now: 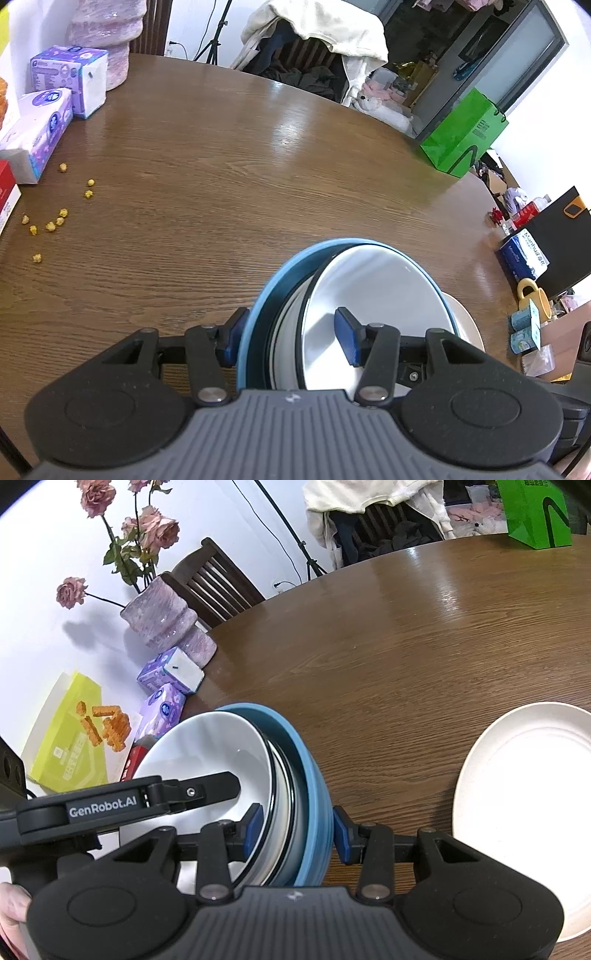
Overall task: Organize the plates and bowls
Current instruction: 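Lift the nested blue bowl stack with both grippers and carry it toward the cream plates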
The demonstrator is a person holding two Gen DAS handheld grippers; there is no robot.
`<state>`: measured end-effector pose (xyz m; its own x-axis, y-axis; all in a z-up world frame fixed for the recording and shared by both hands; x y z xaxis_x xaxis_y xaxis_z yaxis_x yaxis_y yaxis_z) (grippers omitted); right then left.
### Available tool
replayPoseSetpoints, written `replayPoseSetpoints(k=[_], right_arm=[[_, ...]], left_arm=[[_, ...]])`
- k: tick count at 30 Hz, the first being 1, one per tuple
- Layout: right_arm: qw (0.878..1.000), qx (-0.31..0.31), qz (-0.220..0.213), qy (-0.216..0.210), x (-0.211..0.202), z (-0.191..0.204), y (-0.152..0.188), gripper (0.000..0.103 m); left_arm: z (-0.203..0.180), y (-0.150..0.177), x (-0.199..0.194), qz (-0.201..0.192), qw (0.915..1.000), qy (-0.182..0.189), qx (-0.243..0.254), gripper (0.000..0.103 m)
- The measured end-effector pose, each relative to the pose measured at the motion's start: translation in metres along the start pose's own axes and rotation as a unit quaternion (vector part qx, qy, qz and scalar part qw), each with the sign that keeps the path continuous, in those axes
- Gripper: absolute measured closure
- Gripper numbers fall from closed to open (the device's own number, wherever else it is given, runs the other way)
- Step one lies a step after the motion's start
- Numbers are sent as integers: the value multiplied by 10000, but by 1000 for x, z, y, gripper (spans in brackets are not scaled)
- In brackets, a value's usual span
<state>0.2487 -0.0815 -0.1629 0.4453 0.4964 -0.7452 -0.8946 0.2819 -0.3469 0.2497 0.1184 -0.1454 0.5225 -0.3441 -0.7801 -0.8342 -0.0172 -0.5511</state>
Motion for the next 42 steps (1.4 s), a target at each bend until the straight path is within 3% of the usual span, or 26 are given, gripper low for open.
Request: replayPoseSetpoints(k=[42], right_arm=[[9982, 360, -409, 257, -43, -71, -30, 64]], left_arm=[[-81, -18, 42, 78, 9982, 416, 436, 52]])
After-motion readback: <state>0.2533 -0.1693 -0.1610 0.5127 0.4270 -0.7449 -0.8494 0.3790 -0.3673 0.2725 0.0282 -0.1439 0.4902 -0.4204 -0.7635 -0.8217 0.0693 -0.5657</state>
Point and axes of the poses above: each gripper's, at about its wrist camera, not at the fingertips, and x roughly the way its jaws point, z to its left, y to its underside, the point moved 4 cm from there along x, roughly the way its jaws point, and after that the axes turned 11 degrees about x, right-handed, at the moved point
